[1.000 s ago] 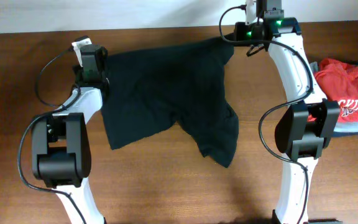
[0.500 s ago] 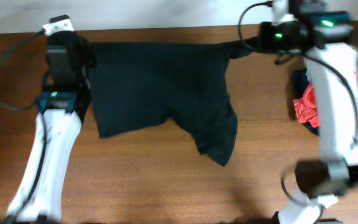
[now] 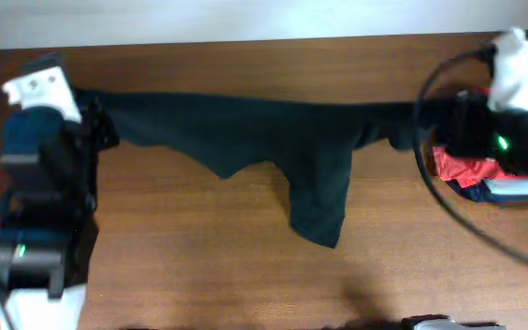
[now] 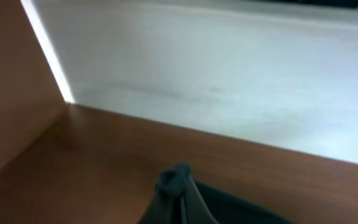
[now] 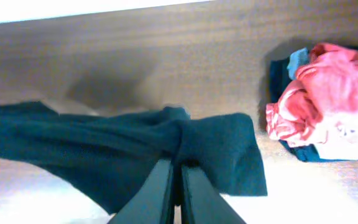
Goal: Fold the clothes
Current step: 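Lift the garment and release it with the right gripper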
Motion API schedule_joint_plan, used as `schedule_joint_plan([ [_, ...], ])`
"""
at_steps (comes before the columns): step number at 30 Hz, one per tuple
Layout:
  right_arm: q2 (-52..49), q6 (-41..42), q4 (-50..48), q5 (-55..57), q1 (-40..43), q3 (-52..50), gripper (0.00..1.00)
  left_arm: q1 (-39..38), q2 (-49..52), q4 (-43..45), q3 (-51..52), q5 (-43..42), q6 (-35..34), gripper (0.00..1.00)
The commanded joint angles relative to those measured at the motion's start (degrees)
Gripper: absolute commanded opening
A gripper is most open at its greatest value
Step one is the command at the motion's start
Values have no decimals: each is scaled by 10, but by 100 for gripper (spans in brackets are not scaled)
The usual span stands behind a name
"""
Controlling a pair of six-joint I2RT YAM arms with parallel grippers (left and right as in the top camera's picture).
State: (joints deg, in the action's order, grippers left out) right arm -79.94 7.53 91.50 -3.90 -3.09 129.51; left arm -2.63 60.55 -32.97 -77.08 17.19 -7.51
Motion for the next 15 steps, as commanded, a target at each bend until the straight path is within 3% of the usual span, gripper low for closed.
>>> schedule_joint_plan([
  [1, 57, 5, 13, 38, 6, 5, 5, 5, -54, -18, -5, 21, 7, 1],
  [9, 149, 26, 58, 72, 6, 7, 6, 5, -173, -56, -5, 23, 7, 1],
  [13, 180, 38, 58, 77, 6, 10, 11, 5, -208, -64, -5, 23, 7, 1],
  [15, 180, 40, 58, 76, 6, 9, 7, 5, -209, -72, -4, 23, 7, 1],
])
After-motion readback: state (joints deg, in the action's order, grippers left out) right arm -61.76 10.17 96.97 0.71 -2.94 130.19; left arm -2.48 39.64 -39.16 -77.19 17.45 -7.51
